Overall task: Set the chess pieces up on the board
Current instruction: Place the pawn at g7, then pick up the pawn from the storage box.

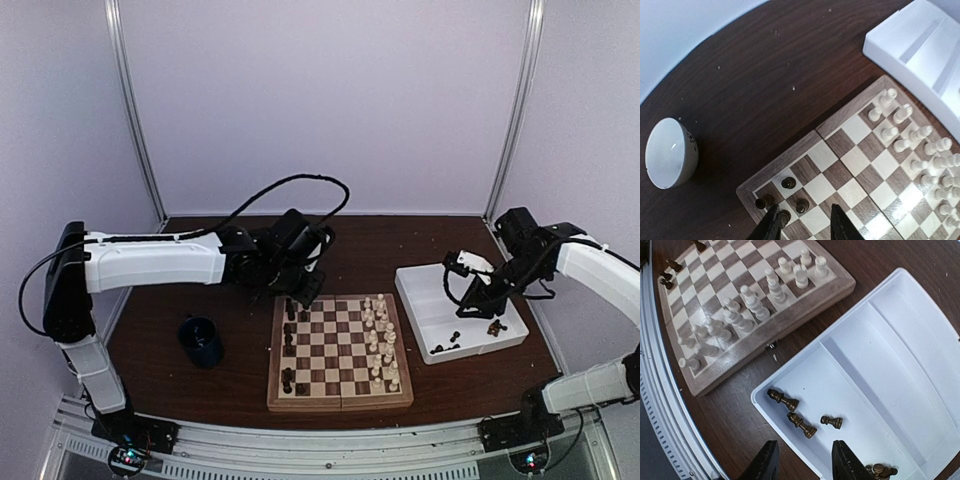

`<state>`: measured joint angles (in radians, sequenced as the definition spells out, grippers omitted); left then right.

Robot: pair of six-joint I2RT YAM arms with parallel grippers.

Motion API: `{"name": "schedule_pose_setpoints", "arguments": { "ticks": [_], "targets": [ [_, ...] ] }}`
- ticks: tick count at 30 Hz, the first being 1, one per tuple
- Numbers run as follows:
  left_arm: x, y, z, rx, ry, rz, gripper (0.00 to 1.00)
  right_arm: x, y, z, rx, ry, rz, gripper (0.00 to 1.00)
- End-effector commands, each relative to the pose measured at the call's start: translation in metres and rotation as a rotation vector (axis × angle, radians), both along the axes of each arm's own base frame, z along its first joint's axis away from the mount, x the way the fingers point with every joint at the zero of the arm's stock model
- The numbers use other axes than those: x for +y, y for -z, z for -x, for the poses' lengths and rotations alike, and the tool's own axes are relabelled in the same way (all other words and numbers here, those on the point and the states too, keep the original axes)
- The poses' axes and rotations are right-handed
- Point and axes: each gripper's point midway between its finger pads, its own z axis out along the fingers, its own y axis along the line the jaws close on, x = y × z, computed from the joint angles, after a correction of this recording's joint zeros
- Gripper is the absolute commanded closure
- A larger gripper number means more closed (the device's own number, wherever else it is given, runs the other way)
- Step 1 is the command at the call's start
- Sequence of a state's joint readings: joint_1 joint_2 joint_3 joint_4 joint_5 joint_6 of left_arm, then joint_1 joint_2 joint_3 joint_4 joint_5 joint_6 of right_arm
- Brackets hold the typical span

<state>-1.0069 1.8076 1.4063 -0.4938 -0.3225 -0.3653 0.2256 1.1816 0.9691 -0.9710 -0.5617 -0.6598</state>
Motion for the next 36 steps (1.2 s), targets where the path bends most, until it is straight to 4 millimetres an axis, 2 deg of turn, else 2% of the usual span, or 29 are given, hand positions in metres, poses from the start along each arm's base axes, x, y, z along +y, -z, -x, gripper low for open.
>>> {"name": "schedule_pose_setpoints", "arguments": {
  "ticks": [1,4,7,15,24,30,36],
  "targets": [
    [-0.006,-0.049,0.004,-0.078,0.018,0.075,0.66,-0.03,0.047,0.0,0.097,0.023,0.202,0.61],
    [-0.009,-0.052,0.005,-0.079,0.025,0.09,0.66,-0.038,0.065,-0.003,0.163,0.03,0.265,0.65],
    [-0.012,-0.046,0.006,-0.061,0.036,0.09,0.66,-0.041,0.075,-0.002,0.186,-0.031,0.302,0.68],
    [-0.022,-0.04,0.016,-0.023,0.081,0.107,0.66,-0.059,0.087,-0.018,0.024,-0.307,0.473,0.69],
    [-0.023,-0.037,0.02,-0.017,0.074,0.108,0.66,-0.053,0.105,-0.027,0.005,-0.474,0.538,0.73],
    [-0.024,-0.037,0.018,-0.021,0.071,0.104,0.66,-0.046,0.115,-0.032,-0.007,-0.524,0.563,0.65],
    [-0.024,-0.033,0.018,-0.015,0.069,0.1,0.65,-0.038,0.13,-0.028,0.026,-0.578,0.566,0.65]
  ]
}}
